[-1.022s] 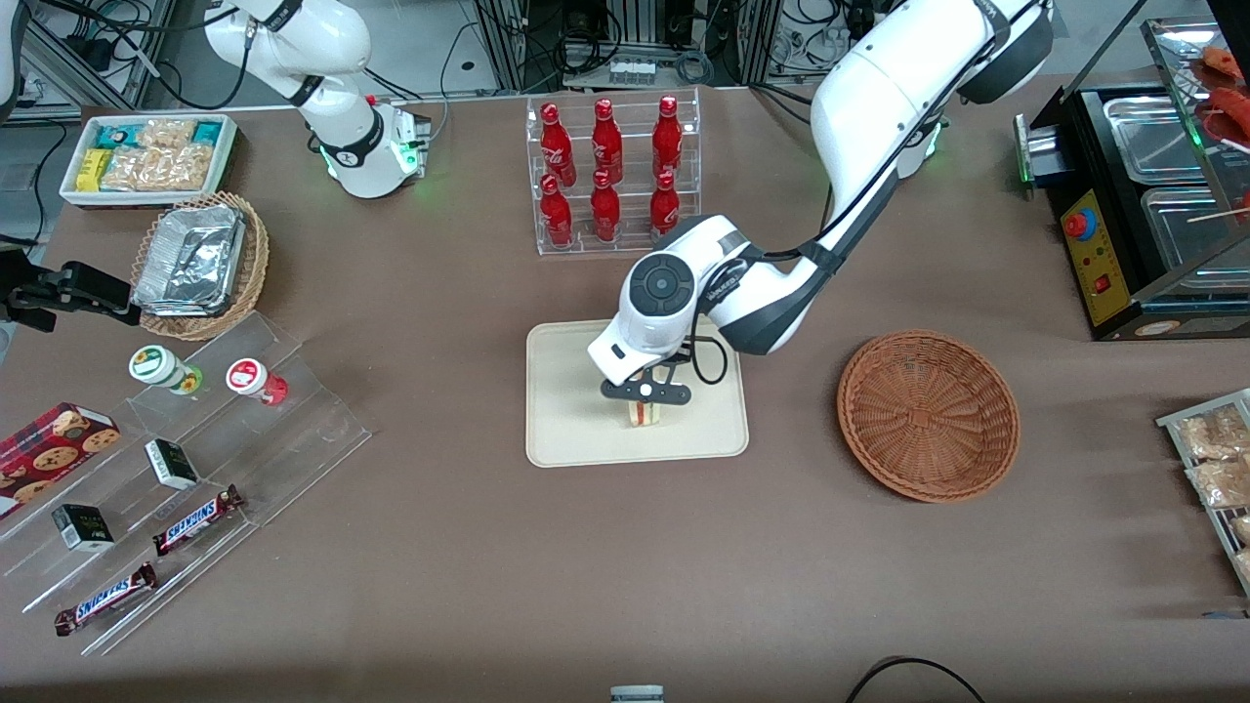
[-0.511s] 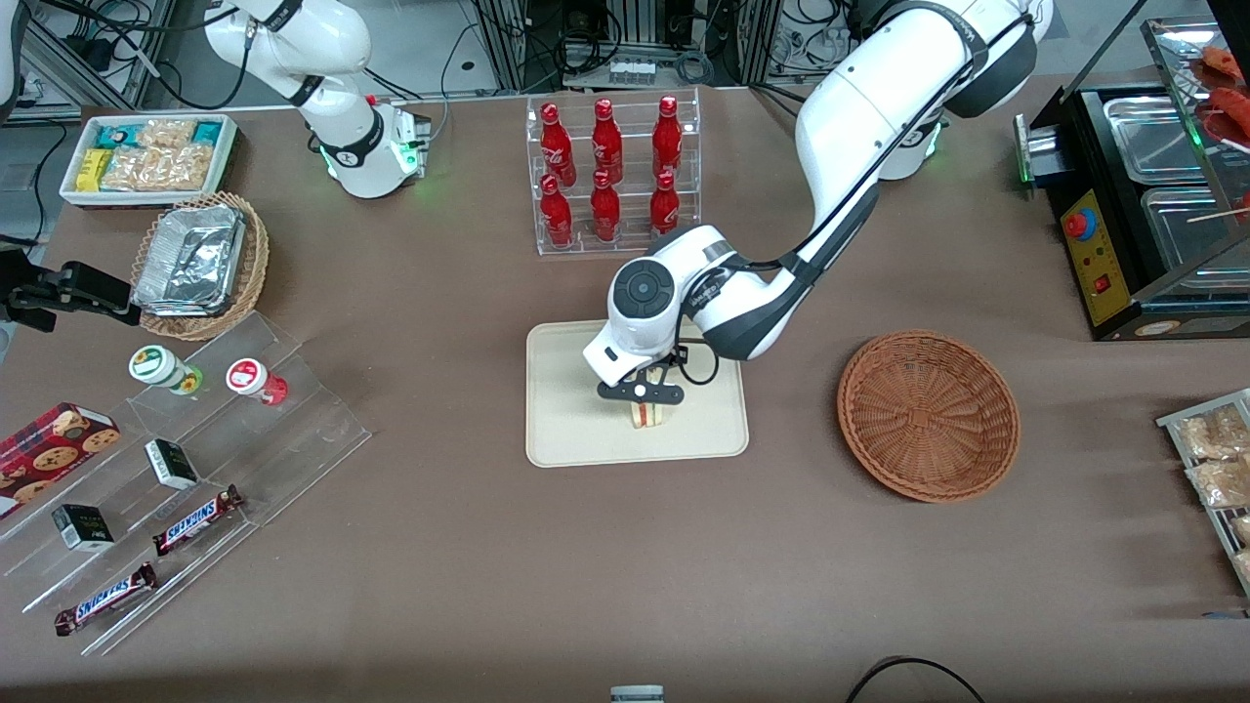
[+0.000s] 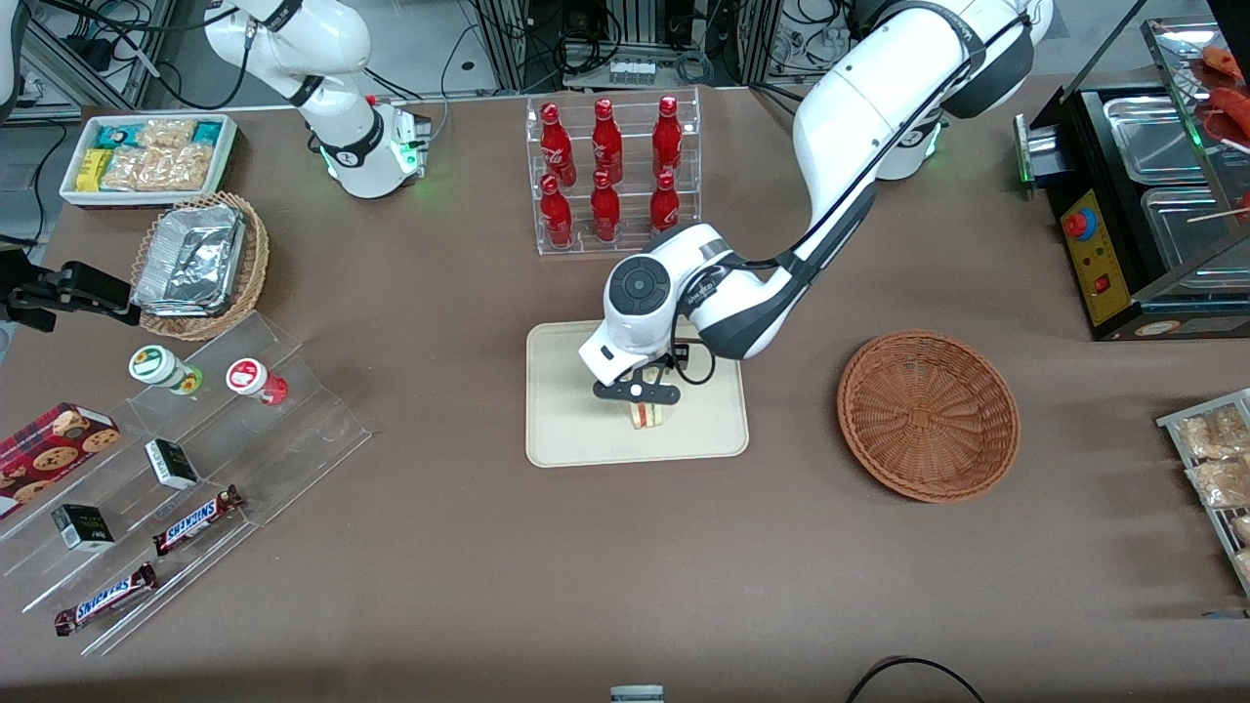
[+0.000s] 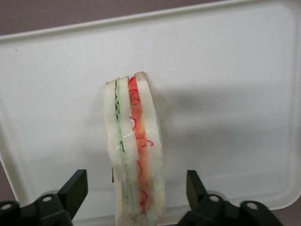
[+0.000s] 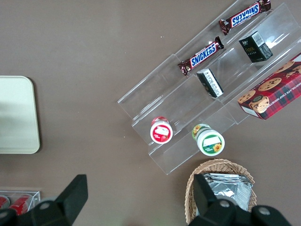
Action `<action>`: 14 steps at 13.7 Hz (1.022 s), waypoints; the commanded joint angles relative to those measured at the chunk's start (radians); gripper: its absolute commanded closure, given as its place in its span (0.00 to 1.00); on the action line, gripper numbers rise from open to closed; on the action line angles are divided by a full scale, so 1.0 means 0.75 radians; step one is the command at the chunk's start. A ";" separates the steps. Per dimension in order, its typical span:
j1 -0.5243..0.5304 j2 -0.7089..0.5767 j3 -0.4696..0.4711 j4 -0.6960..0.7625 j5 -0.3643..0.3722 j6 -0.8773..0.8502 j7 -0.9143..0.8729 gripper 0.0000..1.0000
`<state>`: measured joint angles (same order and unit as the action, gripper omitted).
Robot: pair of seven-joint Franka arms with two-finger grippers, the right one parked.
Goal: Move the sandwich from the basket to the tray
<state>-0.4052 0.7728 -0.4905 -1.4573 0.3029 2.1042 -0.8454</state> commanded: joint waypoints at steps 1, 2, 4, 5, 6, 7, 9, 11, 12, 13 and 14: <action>0.010 -0.079 0.006 0.012 0.009 -0.073 -0.032 0.01; 0.031 -0.112 0.004 0.018 0.005 -0.120 -0.032 0.01; 0.055 -0.206 0.004 0.018 -0.046 -0.212 -0.032 0.01; 0.078 -0.255 0.006 0.016 -0.064 -0.243 -0.032 0.01; 0.114 -0.302 0.006 0.014 -0.085 -0.287 -0.030 0.01; 0.147 -0.355 0.004 0.014 -0.105 -0.345 -0.024 0.01; 0.221 -0.449 0.004 0.010 -0.150 -0.457 -0.010 0.01; 0.288 -0.529 0.002 0.004 -0.158 -0.531 0.002 0.01; 0.319 -0.562 0.002 0.004 -0.162 -0.576 0.055 0.01; 0.352 -0.592 0.002 0.004 -0.189 -0.627 0.114 0.01; 0.395 -0.627 0.002 0.002 -0.211 -0.668 0.171 0.01</action>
<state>-0.1579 0.3658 -0.4869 -1.4228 0.1801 1.6468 -0.7839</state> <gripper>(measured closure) 0.004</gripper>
